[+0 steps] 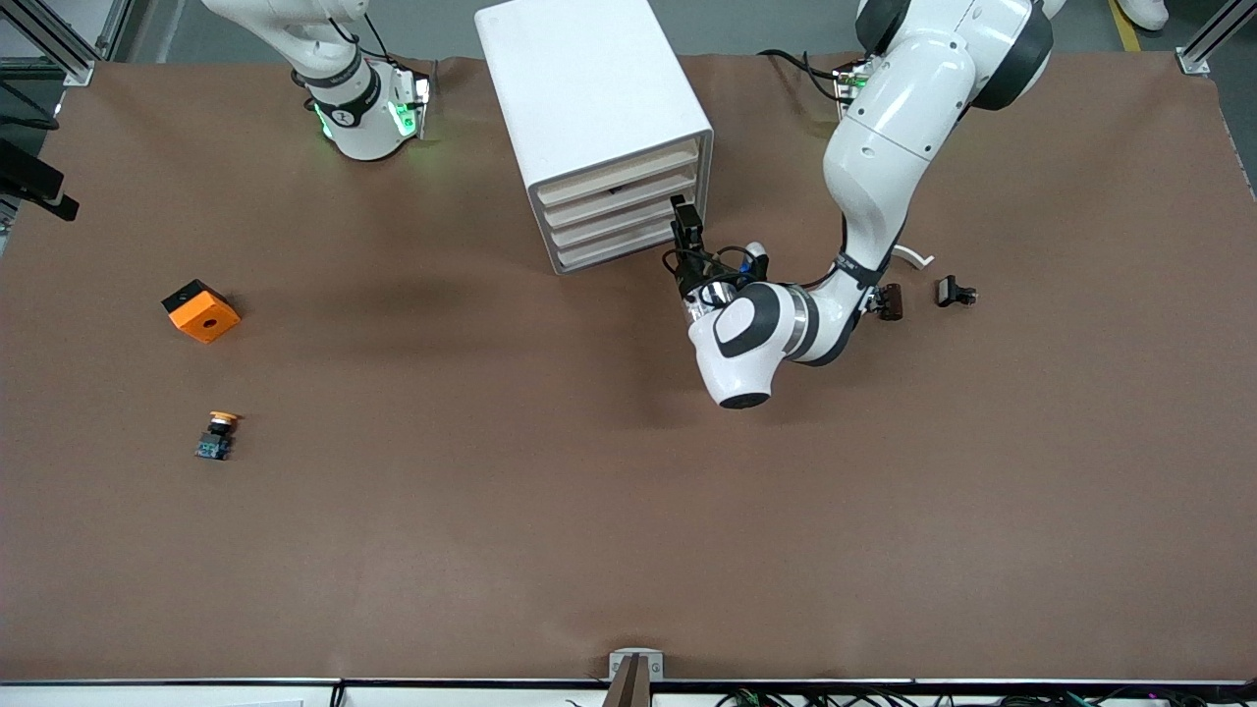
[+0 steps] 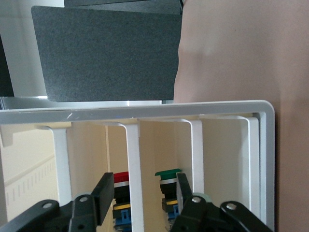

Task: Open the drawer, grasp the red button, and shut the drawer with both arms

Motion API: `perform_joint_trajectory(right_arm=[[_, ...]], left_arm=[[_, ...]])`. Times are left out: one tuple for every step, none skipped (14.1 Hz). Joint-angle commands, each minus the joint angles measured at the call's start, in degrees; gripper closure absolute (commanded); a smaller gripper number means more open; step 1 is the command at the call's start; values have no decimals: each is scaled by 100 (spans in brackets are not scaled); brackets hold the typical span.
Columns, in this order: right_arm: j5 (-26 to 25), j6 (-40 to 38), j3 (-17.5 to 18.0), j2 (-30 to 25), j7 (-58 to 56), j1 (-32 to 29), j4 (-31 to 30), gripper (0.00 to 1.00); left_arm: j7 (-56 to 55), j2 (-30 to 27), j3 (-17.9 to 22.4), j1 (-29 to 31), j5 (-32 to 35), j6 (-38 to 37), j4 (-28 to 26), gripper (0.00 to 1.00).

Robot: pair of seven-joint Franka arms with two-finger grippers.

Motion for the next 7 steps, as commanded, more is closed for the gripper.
perform_joint_trajectory(right_arm=[[-45, -18, 46, -70, -33, -5, -59, 0], [-45, -18, 55, -70, -25, -5, -68, 0], [-45, -18, 55, -70, -16, -14, -76, 0], [-45, -18, 55, -70, -16, -22, -68, 0], [-45, -1, 55, -61, -7, -22, -68, 0], [-45, -10, 55, -61, -7, -14, -68, 0], [-45, -18, 55, -70, -16, -5, -59, 0]], left_arm=[[-150, -97, 40, -38, -136, 67, -118, 41], [-159, -97, 23, -47, -145, 67, -118, 41], [-141, -105, 14, -47, -136, 76, -118, 43], [-141, -123, -12, -64, -136, 67, -144, 47], [-132, -149, -12, -108, -145, 67, -179, 50], [-132, -158, -12, -134, -145, 76, -205, 51], [-124, -167, -21, -161, -145, 85, -214, 51]])
